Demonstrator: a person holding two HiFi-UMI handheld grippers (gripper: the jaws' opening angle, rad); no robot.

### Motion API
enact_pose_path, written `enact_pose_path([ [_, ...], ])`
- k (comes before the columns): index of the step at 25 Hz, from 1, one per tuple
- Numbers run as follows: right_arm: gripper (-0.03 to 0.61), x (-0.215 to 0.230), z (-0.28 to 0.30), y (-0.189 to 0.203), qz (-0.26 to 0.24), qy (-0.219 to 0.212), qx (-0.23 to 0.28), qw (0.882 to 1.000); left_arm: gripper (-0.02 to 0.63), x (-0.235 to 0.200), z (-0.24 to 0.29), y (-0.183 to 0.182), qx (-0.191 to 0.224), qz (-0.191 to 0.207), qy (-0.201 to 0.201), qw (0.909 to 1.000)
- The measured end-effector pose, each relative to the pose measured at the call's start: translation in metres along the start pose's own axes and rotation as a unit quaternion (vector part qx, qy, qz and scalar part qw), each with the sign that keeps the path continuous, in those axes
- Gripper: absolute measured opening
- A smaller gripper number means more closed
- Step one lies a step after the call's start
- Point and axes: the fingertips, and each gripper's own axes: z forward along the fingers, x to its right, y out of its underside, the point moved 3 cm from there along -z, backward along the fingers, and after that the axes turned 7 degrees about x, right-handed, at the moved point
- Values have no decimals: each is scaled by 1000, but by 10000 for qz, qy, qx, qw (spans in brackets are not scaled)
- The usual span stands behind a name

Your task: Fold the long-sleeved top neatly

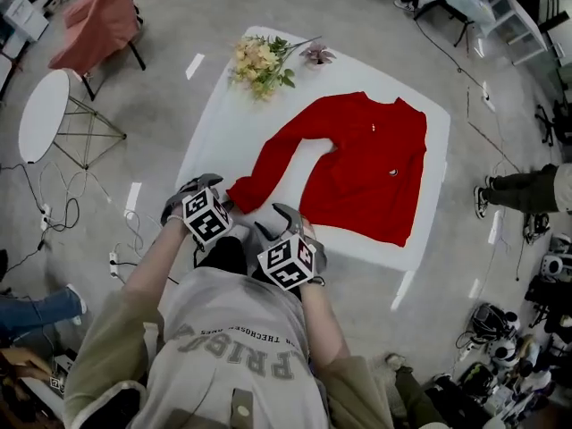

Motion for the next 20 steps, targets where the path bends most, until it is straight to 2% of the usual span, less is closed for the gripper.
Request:
enact_pose_path([
  [4,225,-23,43,-9,148,244,-338,9990,205,-5,11,1,56,549,361,9978],
  [7,225,-28,66,-6,423,558,-627,9956,74,-9,14,2,275,909,410,9946],
  [10,225,-24,78,-5,668,989,-738,9901,32,-11,11,2,502,943,625,9923],
  [13,224,-20,83,-1,823,1263,-849,9849,23,-9,2,-1,686,694,959,9906],
  [16,155,-20,78,-2,836,1385,-845,9832,21,-10,-11,-3,803,655,1085,9887],
  [17,78,-19,73,-5,883,1394,-778,9832,20,-11,-16,-4,831,702,1074,9882],
  [20,28,-22,55,-15,1158,1249,-515,9840,20,-12,-34,-9,1026,757,956,9872],
])
